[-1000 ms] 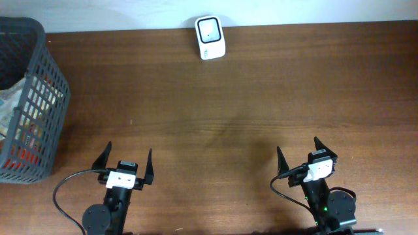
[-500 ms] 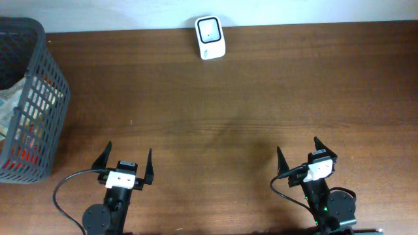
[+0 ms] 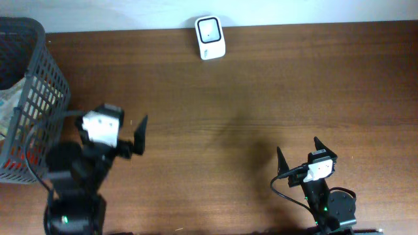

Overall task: Scan the item barcode
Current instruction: 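Reach left gripper into basket, grasp white wipes pack, place on table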

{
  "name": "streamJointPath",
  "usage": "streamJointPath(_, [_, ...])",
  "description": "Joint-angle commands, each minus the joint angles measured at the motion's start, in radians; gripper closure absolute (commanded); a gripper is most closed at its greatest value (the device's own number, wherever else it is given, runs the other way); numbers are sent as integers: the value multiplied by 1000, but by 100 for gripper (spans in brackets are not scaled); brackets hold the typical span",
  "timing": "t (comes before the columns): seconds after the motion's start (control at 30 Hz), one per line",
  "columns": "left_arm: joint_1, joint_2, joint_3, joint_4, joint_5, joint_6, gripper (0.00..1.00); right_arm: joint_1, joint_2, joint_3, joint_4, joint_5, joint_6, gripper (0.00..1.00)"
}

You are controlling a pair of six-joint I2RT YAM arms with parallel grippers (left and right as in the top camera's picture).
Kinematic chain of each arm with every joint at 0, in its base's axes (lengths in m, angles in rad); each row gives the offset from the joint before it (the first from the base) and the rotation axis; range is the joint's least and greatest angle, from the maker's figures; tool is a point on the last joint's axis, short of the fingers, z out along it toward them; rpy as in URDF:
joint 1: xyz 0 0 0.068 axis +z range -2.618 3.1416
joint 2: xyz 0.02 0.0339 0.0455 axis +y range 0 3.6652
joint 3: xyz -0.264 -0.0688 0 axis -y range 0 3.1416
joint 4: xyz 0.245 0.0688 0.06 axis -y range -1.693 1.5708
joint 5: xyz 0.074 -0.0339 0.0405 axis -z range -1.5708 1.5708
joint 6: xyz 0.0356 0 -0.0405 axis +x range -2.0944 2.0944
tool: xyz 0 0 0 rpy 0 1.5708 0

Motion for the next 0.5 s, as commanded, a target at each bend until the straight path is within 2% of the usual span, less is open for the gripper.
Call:
streamJointPath(0.0, [-4, 259, 295, -201, 40, -2, 1, -6, -6, -8, 1, -5, -3, 1])
streamJointPath(0.17, [-3, 763, 1034, -783, 31, 36, 1, -6, -6, -8, 1, -5, -3, 1])
streamJointPath(0.23, [-4, 822, 1126, -797, 0, 36, 1, -6, -6, -8, 1, -5, -3, 1])
streamJointPath(0.3, [-4, 850, 1122, -760, -146, 35, 1, -6, -6, -8, 1, -5, -3, 1])
streamJointPath(0.37, [9, 855, 1126, -733, -149, 35, 1, -6, -6, -8, 1, -5, -3, 1])
streamJointPath(0.47, [146, 854, 1216, -692, -239, -193, 1, -6, -6, -8, 1, -5, -3, 1])
